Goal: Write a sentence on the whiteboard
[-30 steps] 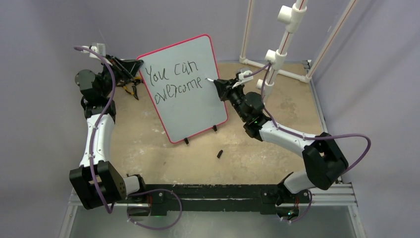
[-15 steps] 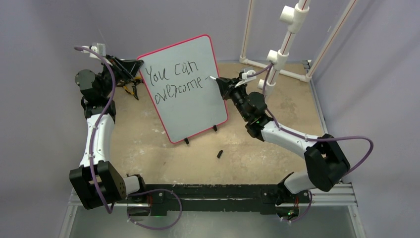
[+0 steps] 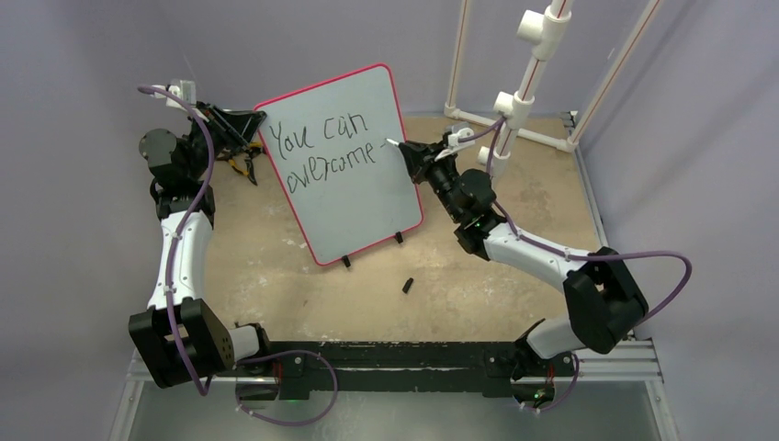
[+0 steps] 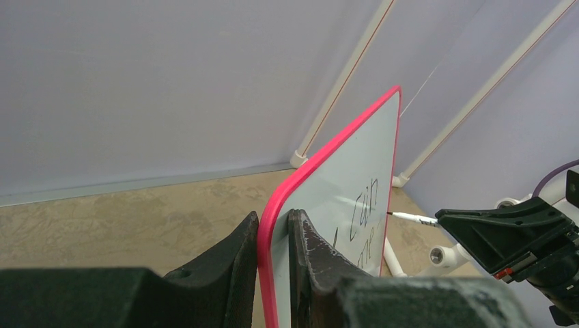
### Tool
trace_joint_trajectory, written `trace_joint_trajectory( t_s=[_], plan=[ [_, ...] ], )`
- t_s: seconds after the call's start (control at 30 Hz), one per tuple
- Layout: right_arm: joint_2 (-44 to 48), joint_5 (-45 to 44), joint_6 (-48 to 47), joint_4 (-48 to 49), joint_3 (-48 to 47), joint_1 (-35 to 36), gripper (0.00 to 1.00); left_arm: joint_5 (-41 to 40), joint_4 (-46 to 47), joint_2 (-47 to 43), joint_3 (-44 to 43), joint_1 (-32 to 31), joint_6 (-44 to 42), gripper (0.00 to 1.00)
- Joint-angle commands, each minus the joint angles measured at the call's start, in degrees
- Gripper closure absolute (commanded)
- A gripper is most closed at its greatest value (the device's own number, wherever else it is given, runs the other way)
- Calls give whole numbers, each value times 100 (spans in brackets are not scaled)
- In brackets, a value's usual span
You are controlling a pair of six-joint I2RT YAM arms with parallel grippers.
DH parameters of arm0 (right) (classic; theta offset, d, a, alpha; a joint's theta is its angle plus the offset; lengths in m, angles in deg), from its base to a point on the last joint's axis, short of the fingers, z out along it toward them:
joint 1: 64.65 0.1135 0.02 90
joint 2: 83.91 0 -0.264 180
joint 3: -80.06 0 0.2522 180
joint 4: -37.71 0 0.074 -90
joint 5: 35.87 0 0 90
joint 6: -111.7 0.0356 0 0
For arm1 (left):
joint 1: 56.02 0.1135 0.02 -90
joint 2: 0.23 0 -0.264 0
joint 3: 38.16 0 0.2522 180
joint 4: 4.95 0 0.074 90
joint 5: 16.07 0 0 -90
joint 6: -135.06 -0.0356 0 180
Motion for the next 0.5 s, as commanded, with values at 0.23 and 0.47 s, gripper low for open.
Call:
trace_joint_trajectory(
  t_s=[0.23,0.47],
  plan=[
    [-244,112,-101,292,-377,-87,100,51,-21,69,68,29,-7,83],
    [-107,-61,-107,360,-107,-85,100,54,-23,68,67,27,-1,83]
  ],
)
